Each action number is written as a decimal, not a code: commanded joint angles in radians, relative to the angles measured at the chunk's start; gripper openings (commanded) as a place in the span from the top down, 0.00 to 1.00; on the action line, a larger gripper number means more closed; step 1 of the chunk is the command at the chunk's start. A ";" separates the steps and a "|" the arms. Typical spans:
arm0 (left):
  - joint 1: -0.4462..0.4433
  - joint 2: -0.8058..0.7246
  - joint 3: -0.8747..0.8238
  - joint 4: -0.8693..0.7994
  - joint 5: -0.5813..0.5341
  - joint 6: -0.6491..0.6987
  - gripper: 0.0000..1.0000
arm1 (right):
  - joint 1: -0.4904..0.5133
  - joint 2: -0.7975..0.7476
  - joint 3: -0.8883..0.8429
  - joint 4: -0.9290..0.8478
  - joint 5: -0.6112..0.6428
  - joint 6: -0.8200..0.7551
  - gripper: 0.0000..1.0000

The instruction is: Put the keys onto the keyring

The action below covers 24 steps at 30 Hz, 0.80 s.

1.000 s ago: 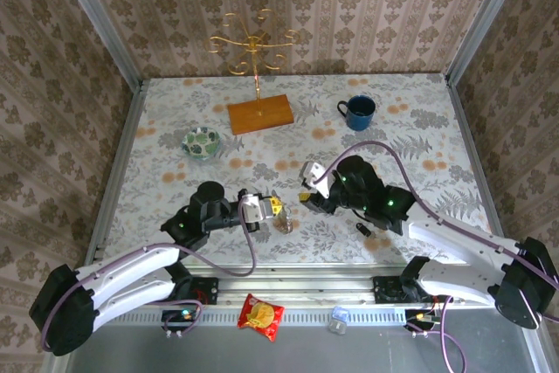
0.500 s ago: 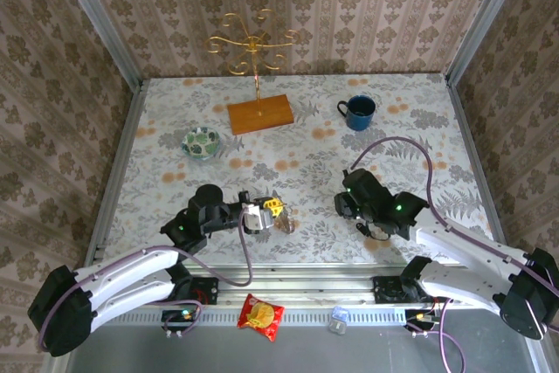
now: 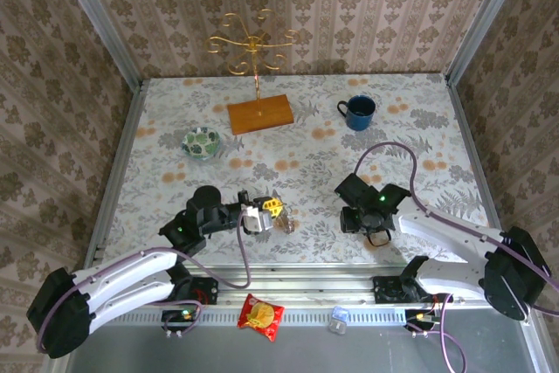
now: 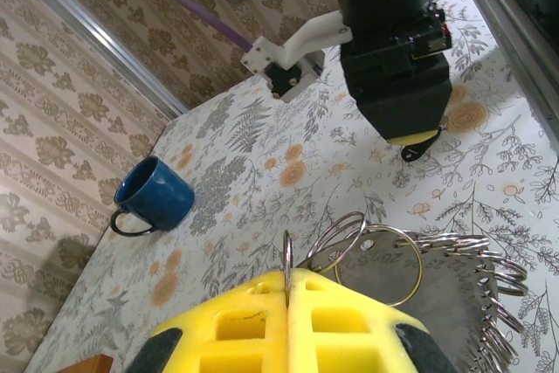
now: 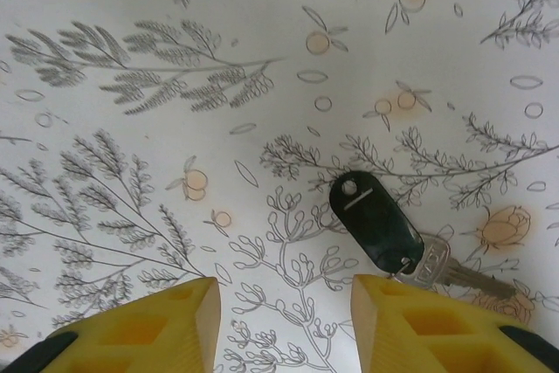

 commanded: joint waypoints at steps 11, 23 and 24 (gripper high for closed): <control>-0.006 -0.059 0.012 -0.002 -0.172 -0.267 1.00 | -0.015 0.129 0.047 -0.052 -0.029 0.024 0.59; -0.006 -0.019 0.029 -0.005 -0.148 -0.298 1.00 | -0.025 0.149 0.042 -0.165 0.186 0.146 0.61; -0.006 -0.018 0.029 -0.003 -0.145 -0.294 1.00 | -0.029 0.138 0.032 -0.166 0.181 0.166 0.61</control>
